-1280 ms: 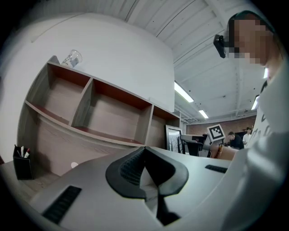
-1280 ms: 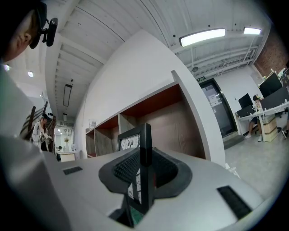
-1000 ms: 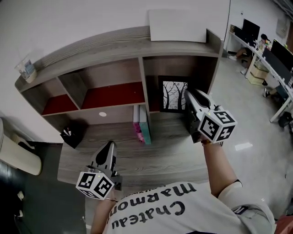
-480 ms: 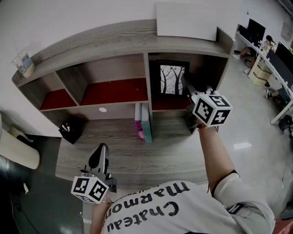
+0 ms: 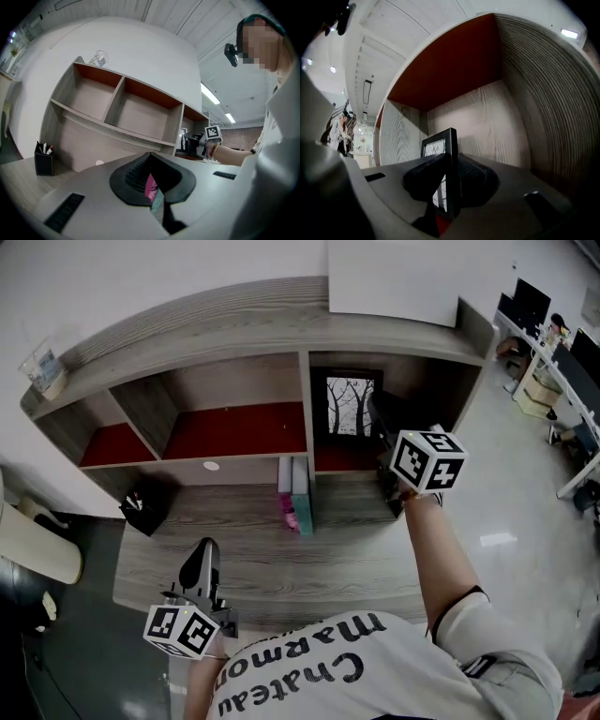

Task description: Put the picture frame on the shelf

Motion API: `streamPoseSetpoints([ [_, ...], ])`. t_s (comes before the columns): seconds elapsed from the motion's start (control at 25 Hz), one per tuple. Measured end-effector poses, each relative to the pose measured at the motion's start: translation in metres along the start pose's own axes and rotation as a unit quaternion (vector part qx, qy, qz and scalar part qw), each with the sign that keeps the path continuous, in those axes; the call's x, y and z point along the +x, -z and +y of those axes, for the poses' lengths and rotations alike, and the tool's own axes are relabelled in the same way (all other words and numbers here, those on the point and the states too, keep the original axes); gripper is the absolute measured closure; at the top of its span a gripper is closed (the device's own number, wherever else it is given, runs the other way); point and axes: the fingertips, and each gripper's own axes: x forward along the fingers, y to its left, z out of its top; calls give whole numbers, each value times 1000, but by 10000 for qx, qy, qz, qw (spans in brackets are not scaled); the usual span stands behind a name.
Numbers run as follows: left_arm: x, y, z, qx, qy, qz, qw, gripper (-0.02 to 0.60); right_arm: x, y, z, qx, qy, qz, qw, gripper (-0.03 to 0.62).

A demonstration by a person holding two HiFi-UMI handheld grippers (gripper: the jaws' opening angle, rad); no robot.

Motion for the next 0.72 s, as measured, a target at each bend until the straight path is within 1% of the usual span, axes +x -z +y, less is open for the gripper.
streamPoseSetpoints([
  [0.24,9,2,0,45,17,96,9999,565,10,5,-6,9,9,93,10000,505],
  [0.72,25,-1,-3,65,102,89,9999,565,20,15,-9,-7,-23,273,9996,505],
])
